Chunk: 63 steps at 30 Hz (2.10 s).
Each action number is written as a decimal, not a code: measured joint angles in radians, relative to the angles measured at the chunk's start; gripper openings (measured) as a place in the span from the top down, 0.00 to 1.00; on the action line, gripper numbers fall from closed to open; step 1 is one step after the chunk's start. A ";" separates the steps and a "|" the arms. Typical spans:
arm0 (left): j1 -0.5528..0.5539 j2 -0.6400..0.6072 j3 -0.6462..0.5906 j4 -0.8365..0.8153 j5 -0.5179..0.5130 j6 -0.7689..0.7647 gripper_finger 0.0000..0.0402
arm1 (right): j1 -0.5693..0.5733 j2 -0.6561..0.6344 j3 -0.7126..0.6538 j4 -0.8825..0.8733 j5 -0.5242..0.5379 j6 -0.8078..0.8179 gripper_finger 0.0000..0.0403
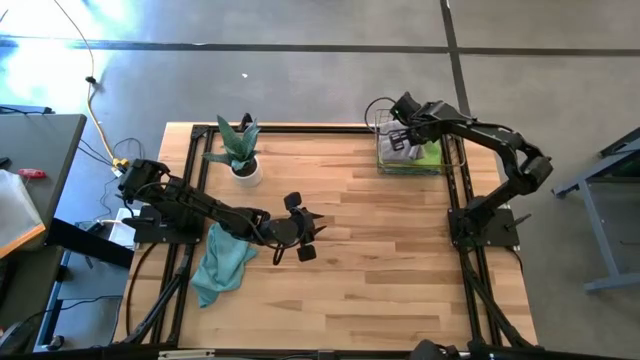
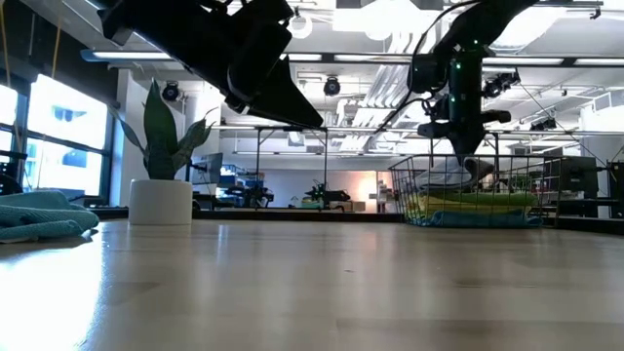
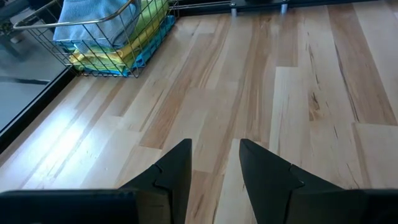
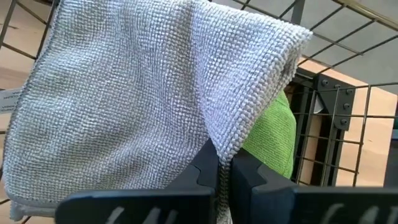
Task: Fold microfiber towels
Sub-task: Put the gray towel into the wire basket, then fold the blue towel
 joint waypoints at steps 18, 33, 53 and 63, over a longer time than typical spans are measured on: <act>0.000 0.000 0.000 0.000 0.000 -0.010 0.69 | 0.000 0.000 0.000 -0.090 0.076 0.089 1.00; 0.000 0.000 0.000 -0.002 0.000 -0.010 0.69 | 0.001 0.000 0.000 -0.089 0.171 0.086 0.72; 0.002 -0.123 0.001 -0.377 -0.019 -0.192 0.69 | 0.219 -0.047 0.000 0.106 0.217 -0.231 0.68; -0.011 -0.349 0.000 -1.097 0.389 -0.662 0.69 | 0.503 -0.073 0.000 0.240 0.201 -0.271 0.69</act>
